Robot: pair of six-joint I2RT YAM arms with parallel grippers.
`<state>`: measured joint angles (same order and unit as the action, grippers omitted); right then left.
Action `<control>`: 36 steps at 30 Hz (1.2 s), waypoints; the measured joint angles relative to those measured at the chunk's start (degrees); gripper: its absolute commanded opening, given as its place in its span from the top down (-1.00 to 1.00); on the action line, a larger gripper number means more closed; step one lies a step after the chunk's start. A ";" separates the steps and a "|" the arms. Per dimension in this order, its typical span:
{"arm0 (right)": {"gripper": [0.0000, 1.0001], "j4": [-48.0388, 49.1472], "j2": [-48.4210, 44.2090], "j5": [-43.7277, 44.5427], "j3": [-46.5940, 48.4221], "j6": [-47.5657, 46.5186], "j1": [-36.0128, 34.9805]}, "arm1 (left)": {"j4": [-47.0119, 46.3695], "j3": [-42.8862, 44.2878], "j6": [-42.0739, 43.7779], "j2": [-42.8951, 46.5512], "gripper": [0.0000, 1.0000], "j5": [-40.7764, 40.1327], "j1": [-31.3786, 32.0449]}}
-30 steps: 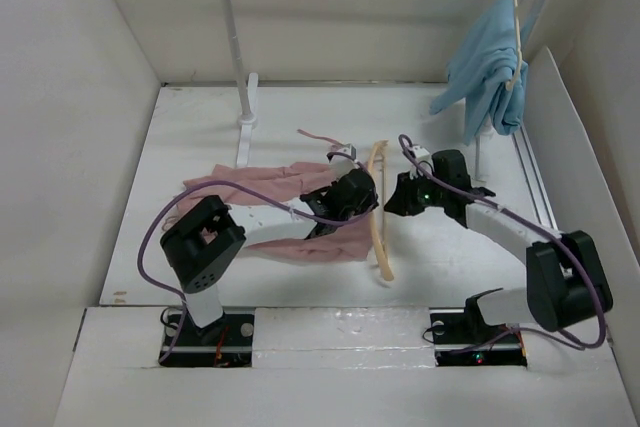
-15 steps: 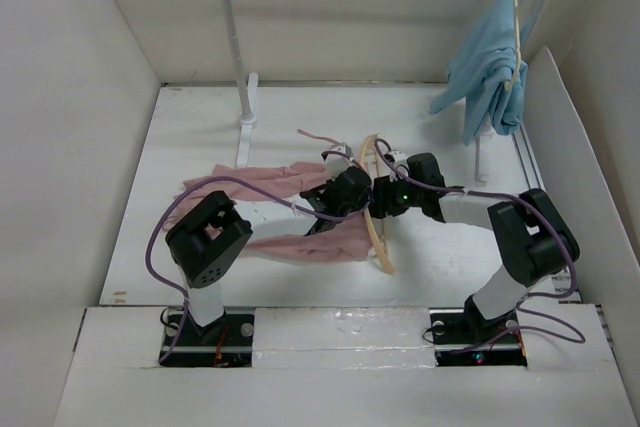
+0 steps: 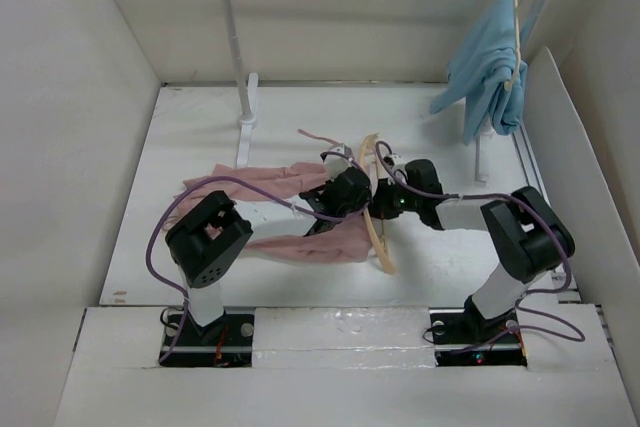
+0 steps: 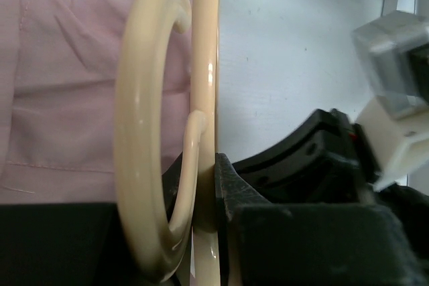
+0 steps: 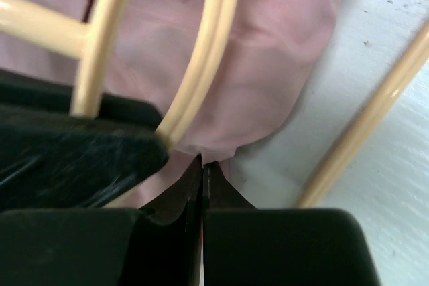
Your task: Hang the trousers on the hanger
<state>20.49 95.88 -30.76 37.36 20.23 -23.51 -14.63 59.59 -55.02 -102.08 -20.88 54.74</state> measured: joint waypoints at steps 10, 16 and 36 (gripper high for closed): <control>1.00 -9.20 -15.93 -1.57 -0.04 -5.22 9.88 | -1.03 -2.95 2.62 1.92 1.00 0.22 -1.92; 1.00 -15.78 -17.27 -2.99 1.14 -9.75 19.19 | -0.85 -6.47 3.82 5.40 1.00 -0.13 -3.17; 1.00 -23.96 -12.44 -4.20 3.63 -17.44 28.81 | 7.17 -10.12 9.70 13.75 1.00 -3.23 -5.18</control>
<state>-3.46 83.44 -34.96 40.99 2.79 5.30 -7.46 49.47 -45.32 -88.33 -24.12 49.56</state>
